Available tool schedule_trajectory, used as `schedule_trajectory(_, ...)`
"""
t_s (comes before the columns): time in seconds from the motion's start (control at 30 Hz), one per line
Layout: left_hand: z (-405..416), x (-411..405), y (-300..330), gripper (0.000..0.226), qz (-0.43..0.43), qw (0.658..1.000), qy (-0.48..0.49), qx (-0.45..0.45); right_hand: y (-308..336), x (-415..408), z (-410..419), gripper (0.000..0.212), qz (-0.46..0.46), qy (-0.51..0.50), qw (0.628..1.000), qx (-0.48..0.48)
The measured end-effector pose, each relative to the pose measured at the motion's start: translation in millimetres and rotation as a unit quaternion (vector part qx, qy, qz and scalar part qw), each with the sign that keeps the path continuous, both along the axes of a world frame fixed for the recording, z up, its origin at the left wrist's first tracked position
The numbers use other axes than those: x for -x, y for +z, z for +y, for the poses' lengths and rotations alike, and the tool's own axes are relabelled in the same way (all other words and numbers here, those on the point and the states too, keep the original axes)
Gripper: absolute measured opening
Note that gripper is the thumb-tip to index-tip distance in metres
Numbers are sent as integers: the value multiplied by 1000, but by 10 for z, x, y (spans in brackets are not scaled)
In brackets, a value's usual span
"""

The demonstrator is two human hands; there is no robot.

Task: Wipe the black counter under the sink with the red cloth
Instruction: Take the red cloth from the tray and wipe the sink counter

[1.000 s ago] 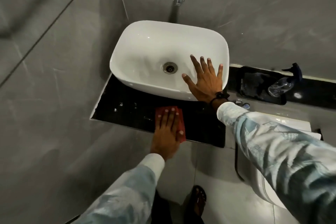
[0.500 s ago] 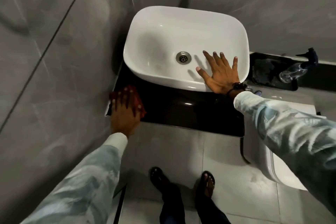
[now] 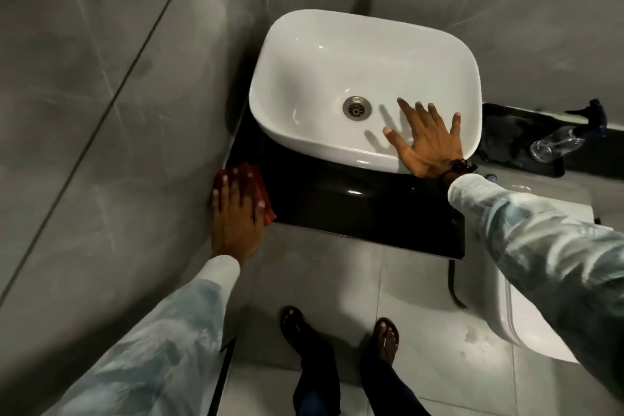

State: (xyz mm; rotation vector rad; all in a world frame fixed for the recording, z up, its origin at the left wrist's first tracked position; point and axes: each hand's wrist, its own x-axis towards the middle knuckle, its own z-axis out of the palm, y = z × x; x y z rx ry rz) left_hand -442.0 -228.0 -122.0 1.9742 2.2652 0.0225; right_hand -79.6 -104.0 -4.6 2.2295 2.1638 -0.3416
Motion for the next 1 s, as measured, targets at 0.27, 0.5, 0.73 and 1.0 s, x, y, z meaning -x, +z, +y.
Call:
schedule_trajectory(0.27,-393,-1531,44,74,-66,987,-146,9,-14,4,6,81,-3,2,1000,2)
schedule_trajectory(0.5,-506,-2857,314,67,-136,946,-281,85,98,-208,-291,53,196,-27,957,-214)
schedule_trajectory(0.73,-46,-2741,494,56,-111,949,-273,117,-267,-650,-1439,34,261,-315,868,-281)
schedule_trajectory(1.0,109,-2613,488,60,-122,954,-227,155,-678,-255,-2232,59,539,-597,588,89)
